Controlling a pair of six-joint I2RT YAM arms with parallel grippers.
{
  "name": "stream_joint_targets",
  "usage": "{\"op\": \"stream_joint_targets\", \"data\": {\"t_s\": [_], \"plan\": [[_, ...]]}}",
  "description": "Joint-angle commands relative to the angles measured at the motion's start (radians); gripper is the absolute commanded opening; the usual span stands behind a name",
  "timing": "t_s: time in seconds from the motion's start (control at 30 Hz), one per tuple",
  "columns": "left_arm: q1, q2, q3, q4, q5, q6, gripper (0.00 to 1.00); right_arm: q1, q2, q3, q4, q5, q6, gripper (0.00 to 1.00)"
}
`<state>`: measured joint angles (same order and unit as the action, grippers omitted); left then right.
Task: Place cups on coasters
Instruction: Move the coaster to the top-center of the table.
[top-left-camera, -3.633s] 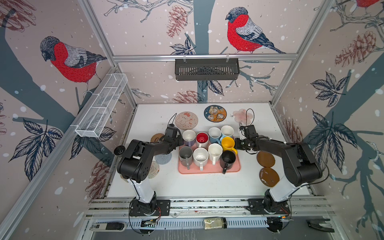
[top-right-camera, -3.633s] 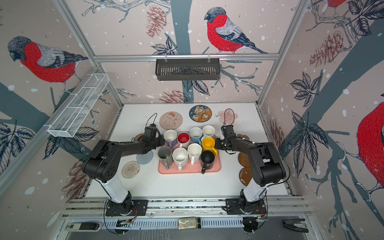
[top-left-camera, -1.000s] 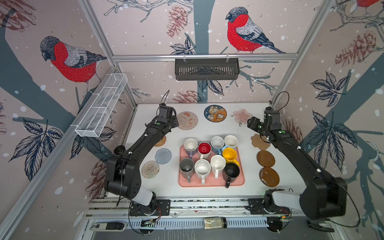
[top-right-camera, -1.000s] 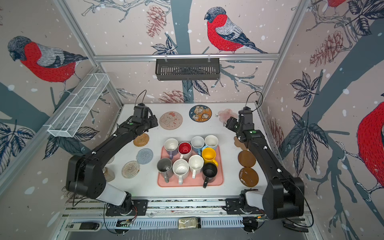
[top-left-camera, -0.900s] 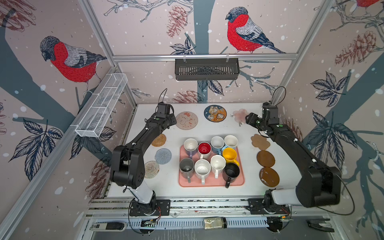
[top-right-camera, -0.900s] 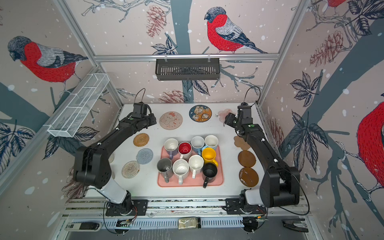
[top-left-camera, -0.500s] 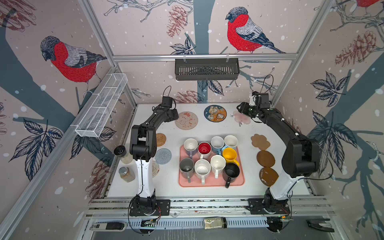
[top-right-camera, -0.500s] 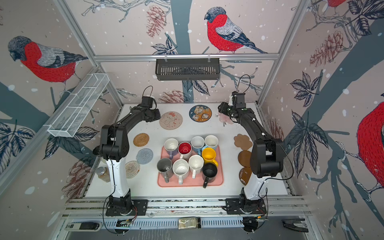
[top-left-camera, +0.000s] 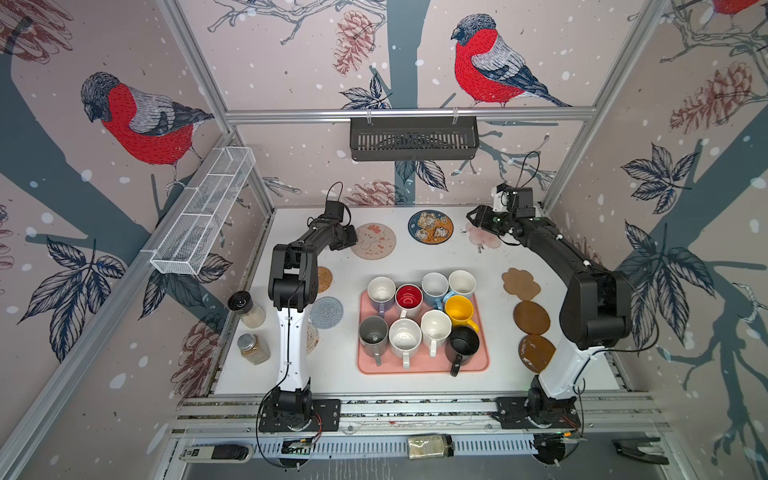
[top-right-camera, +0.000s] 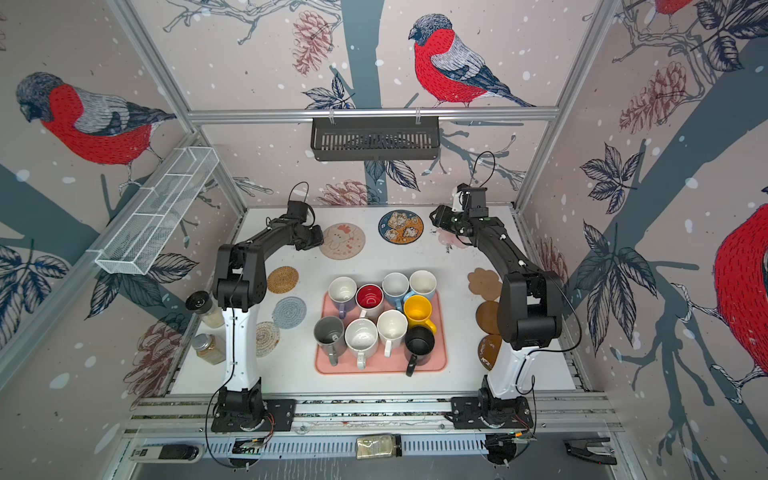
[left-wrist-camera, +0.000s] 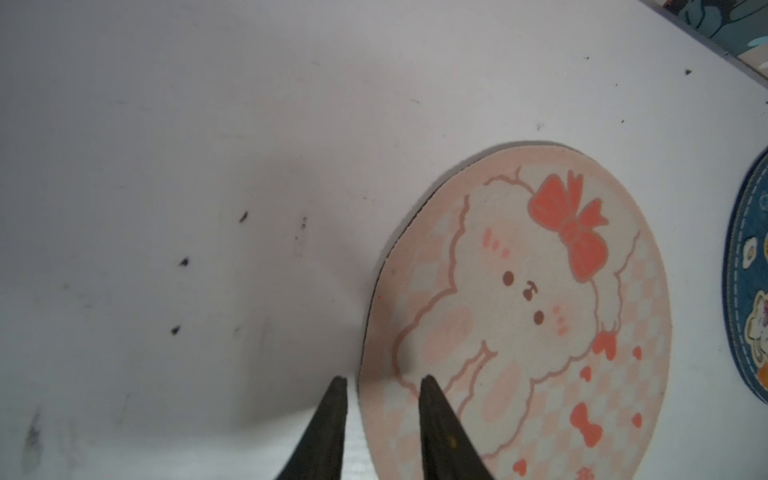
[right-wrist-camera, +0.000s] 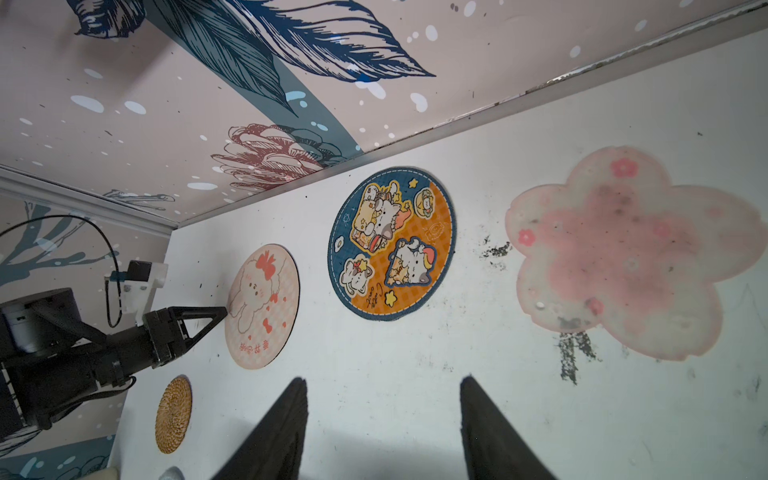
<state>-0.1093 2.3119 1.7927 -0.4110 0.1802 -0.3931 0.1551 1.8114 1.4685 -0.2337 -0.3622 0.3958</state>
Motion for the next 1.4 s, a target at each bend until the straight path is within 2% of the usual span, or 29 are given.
{"op": "stream_joint_targets", "data": {"t_s": [0.0, 0.17, 0.33, 0.47, 0.77, 1.03, 1.2, 1.23, 1.3, 1.37], "plan": [[0.005, 0.013, -0.002, 0.017, 0.03, 0.004, 0.31, 0.001, -0.003, -0.008, 0.035, -0.015, -0.01, 0.59], [0.008, 0.03, -0.007, 0.023, 0.047, 0.0, 0.27, 0.001, 0.002, -0.014, 0.039, -0.02, -0.01, 0.59], [0.008, 0.037, -0.007, 0.023, 0.05, -0.001, 0.14, 0.001, -0.001, -0.017, 0.036, -0.019, -0.012, 0.59], [0.008, 0.034, -0.002, 0.02, 0.045, 0.003, 0.0, 0.0, -0.007, -0.029, 0.04, -0.018, -0.012, 0.59], [0.013, 0.031, 0.046, -0.012, 0.016, 0.022, 0.0, -0.002, -0.011, -0.035, 0.031, -0.012, -0.022, 0.58], [0.062, 0.019, 0.104, -0.067, -0.044, 0.058, 0.0, 0.0, -0.003, -0.031, 0.021, -0.017, -0.031, 0.58], [0.082, 0.023, 0.109, -0.081, 0.04, 0.069, 0.0, 0.007, 0.007, -0.034, 0.021, -0.02, -0.035, 0.62], [0.082, 0.022, 0.108, -0.092, 0.032, 0.067, 0.08, 0.007, 0.007, -0.034, 0.022, -0.022, -0.037, 0.63], [0.083, 0.011, 0.11, -0.131, -0.029, 0.071, 0.3, 0.013, 0.006, -0.034, 0.019, -0.022, -0.046, 0.63], [0.089, -0.009, 0.113, -0.184, -0.097, 0.077, 0.45, 0.022, 0.008, -0.035, 0.012, -0.018, -0.058, 0.64]]}}
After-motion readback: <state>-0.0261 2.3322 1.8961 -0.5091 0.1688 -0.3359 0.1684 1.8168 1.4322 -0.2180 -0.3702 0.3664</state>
